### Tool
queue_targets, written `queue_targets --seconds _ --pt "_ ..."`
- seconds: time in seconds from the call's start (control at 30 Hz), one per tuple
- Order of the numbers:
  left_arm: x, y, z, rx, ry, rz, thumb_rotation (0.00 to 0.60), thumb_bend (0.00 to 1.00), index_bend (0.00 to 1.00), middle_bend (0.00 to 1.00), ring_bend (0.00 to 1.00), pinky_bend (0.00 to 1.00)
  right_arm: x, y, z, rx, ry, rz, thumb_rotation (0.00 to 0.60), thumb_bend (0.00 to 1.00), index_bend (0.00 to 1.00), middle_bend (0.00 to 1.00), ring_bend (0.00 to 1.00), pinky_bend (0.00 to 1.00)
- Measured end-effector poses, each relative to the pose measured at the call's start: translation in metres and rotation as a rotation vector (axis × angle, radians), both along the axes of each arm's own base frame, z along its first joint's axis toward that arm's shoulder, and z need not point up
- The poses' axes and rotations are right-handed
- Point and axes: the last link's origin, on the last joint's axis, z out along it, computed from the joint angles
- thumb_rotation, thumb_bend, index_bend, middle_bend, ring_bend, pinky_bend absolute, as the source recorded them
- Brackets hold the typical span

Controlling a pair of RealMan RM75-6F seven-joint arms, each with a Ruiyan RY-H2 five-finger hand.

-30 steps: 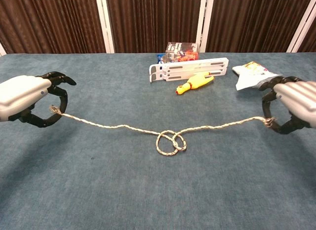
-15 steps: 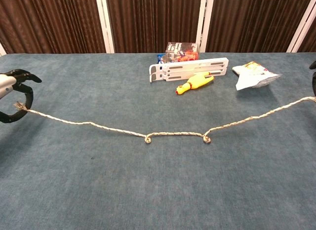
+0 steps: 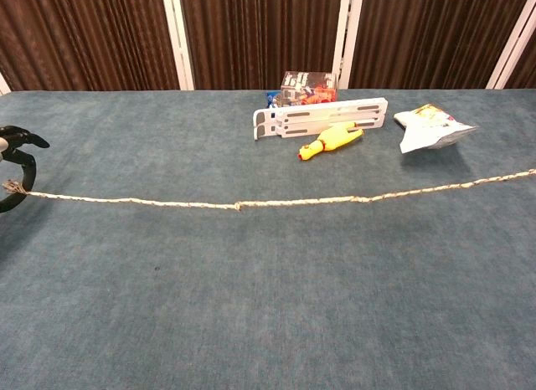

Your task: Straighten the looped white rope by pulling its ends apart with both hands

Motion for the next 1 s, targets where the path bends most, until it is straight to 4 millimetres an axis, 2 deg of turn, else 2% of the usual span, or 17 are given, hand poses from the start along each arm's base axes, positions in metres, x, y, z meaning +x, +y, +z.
queue_targets --seconds 0.53,1.0 --pt "-0.013 0.001 -0.004 -0.017 0.029 0.044 0.6 0.44 0.6 0.12 0.0 0.21 -0.015 -0.002 -0.002 0.005 0.018 -0.038 0.6 0.75 0.86 0.25 0.0 0.0" --pt "-0.016 0.002 -0.015 -0.044 0.042 0.049 0.6 0.44 0.57 0.12 0.0 0.21 -0.025 -0.002 -0.01 0.029 0.033 -0.064 0.6 0.75 0.86 0.25 0.0 0.0"
